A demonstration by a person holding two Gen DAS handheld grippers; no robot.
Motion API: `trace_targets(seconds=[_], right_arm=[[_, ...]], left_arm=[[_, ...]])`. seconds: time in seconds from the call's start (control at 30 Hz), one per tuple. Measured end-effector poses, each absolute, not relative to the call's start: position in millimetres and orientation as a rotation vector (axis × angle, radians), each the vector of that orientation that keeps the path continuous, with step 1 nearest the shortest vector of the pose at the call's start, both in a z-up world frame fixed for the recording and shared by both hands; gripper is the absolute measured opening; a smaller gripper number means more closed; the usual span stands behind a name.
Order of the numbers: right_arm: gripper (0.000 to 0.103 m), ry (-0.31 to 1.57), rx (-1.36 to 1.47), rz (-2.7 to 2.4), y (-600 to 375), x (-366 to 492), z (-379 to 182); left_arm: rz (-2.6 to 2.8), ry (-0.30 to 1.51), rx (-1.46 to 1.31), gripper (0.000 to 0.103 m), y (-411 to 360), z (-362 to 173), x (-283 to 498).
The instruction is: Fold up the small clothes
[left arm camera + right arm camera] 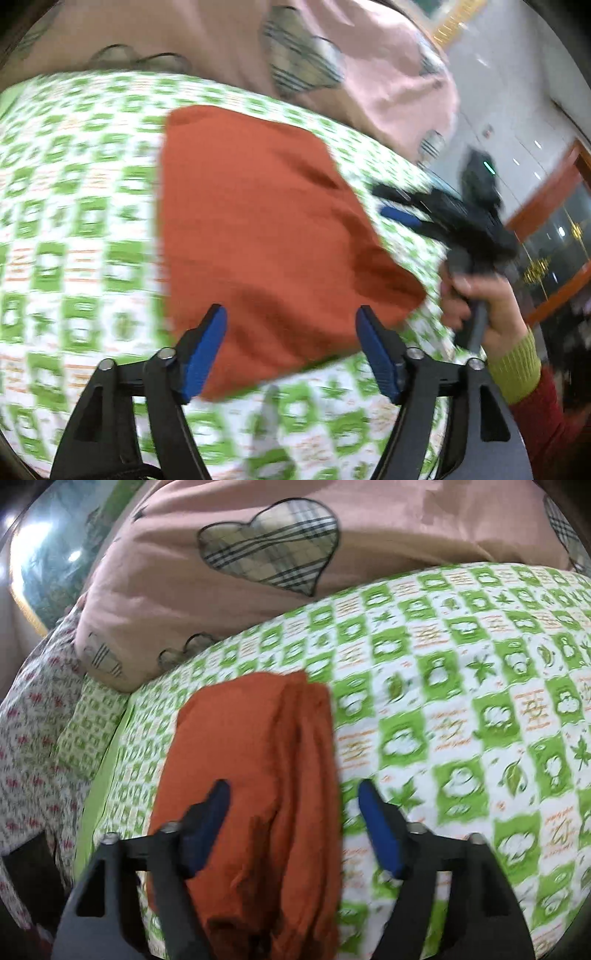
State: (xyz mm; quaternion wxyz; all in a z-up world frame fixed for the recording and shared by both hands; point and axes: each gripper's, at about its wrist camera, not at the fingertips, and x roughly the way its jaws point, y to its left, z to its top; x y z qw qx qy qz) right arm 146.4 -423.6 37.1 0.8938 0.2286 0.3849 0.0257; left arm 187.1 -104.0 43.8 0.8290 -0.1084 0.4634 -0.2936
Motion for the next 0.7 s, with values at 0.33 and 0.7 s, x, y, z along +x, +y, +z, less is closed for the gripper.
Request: trace_targets(seconds=[0.33, 0.7], right_arm=[[0.076, 0.913, 0.458, 0.074, -409, 160, 7], [0.026, 0.940, 0.523, 0.110, -385, 169, 0]], left_arm=[[-0.511, 1.102, -0.362, 0.077, -73, -7, 260], [-0.605, 1.003, -0.287, 0.024, -93, 13, 275]])
